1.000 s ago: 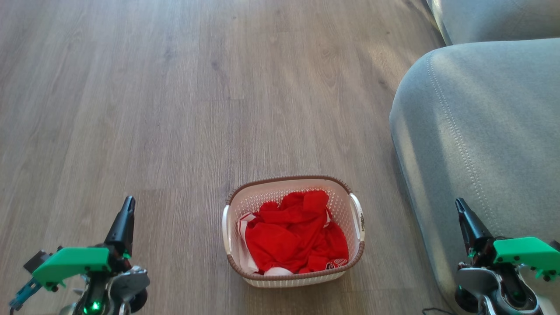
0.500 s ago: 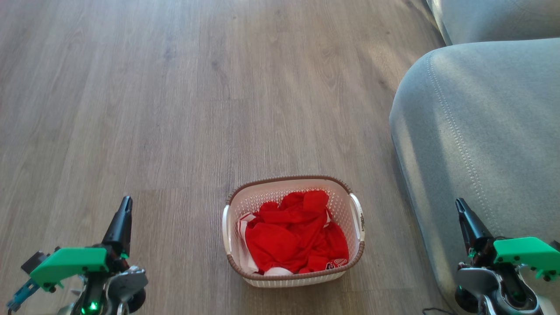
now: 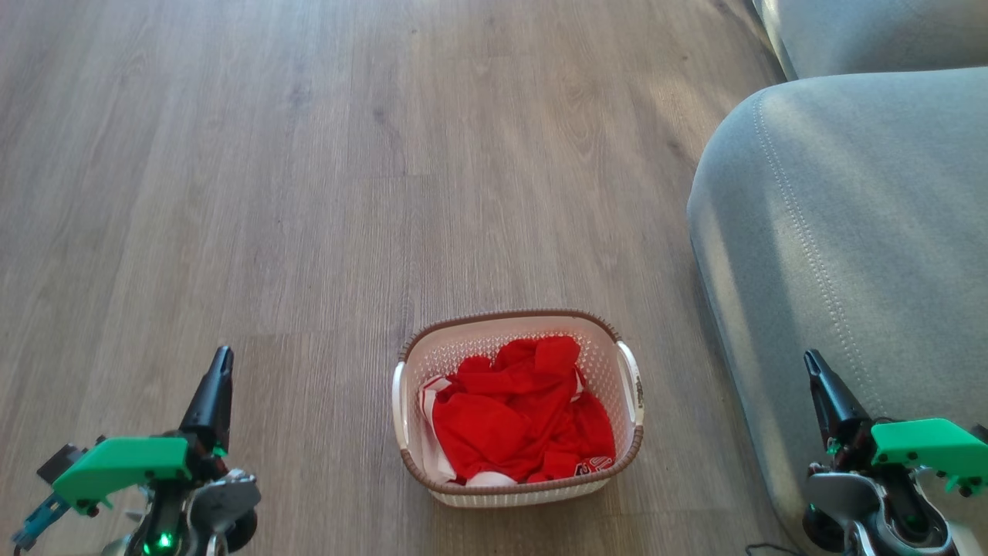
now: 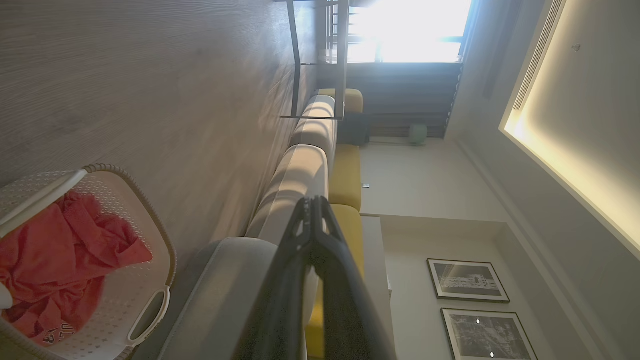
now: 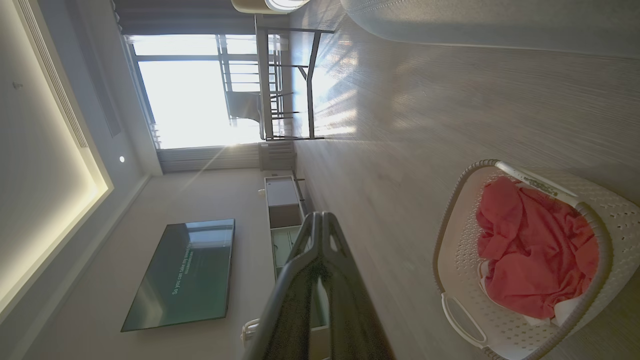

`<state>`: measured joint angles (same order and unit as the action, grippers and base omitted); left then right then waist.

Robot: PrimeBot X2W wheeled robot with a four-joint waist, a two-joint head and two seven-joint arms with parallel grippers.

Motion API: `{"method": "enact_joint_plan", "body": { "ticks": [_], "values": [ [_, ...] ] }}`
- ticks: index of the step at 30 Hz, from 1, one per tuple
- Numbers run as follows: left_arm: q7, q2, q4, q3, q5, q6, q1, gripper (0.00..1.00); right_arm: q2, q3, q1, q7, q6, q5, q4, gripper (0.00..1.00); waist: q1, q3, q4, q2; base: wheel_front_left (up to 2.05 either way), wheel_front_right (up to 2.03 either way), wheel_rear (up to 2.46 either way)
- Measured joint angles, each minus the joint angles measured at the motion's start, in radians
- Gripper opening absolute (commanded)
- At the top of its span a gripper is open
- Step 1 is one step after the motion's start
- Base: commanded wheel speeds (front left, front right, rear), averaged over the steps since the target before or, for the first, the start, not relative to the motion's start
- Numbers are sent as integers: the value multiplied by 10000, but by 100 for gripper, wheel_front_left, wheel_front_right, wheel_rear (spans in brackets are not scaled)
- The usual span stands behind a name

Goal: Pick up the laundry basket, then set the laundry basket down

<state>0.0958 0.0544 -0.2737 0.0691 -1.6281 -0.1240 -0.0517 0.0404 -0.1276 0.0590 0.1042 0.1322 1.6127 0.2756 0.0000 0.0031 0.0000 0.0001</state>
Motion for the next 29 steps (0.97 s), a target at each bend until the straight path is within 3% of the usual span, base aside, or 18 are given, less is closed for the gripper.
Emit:
{"method": "enact_joint_plan", "body": {
  "ticks": [29],
  "values": [
    [13, -27, 0, 38, 75, 0, -1, 0, -2, -17, 0, 0, 0, 0, 0, 0, 0, 0, 0, 0, 0, 0, 0]
  ]
}}
